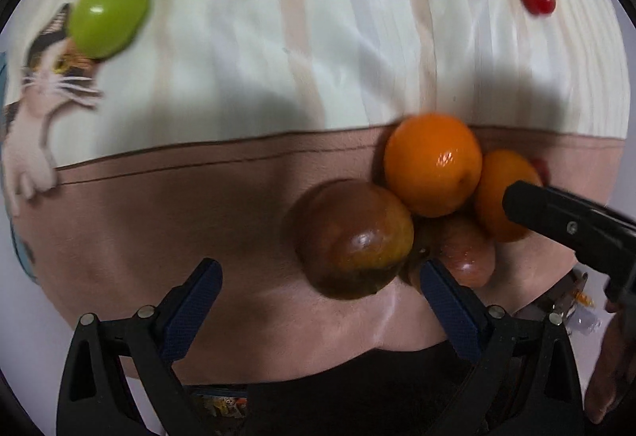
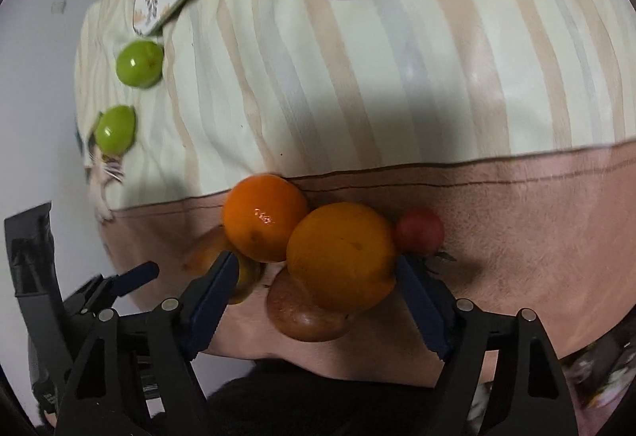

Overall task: Organize fruits
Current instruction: 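Grasp the brown apple with the left gripper while the right grasps an orange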

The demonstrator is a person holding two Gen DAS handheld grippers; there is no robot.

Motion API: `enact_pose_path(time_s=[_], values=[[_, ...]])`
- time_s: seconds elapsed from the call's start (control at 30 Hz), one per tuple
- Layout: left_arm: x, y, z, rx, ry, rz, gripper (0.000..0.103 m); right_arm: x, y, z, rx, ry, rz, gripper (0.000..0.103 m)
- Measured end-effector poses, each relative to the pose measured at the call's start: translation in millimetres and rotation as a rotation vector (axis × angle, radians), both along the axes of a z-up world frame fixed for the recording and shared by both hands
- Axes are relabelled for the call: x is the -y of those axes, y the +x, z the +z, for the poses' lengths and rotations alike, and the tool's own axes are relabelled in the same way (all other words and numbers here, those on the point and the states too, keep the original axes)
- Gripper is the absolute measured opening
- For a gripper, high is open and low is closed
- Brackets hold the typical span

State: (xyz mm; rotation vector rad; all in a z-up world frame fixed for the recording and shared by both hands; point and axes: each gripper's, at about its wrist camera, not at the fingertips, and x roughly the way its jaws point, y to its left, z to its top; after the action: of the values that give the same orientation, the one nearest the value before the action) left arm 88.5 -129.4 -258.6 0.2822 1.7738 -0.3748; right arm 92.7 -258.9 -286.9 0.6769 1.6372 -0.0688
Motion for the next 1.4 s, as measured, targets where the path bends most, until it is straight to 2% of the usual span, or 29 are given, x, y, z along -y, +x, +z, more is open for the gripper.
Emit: enact_pose_path(time_s=[0.2,0.4,0.5,0.57,0.67,0.83,0.97,1.07,1.13,1.33,1.4], values=[[18,-12,-13,-0.003,-0.025,-0.036,0.063,-8,6,-8,-0.040,-0.031,0.052,0.081],[24,-20,-23,0.021,-0.001,-0.052,0.063,-11,9,-16,-0.066,-0.047,0.054,0.079],[24,-23,-27,0.028,0.007,-0.042,0.063,-16,10,-24,-0.089,-0.063,0.069,0.074],[25,-25,-27,0.031,0.002,-0.034,0.063,-18,9,-28,-0.101,-0.078,0.071,0.064],[18,-34,-16,0.049,0.001,-0.046,0.062,-15,5,-28,-0.085,-0.059,0.039,0.064],[17,-33,7,0.108,0.024,-0.052,0.062,-18,1,-19,-0.061,-0.070,0.063,0.063],[-11,-27,20,0.142,0.075,-0.052,0.062,-20,-4,-8,-0.044,-0.073,0.064,0.063],[-30,-19,17,0.125,0.082,-0.020,0.063,-18,-2,-7,-0.046,-0.072,0.052,0.063],[-31,-17,14,0.099,0.071,-0.002,0.063,-11,-1,-11,-0.056,-0.052,0.018,0.064],[-23,-13,5,0.100,0.095,0.007,0.063,2,1,-28,-0.063,0.015,-0.098,0.064],[-25,-15,6,0.107,0.092,0.014,0.062,2,-1,-26,-0.058,0.005,-0.090,0.063]])
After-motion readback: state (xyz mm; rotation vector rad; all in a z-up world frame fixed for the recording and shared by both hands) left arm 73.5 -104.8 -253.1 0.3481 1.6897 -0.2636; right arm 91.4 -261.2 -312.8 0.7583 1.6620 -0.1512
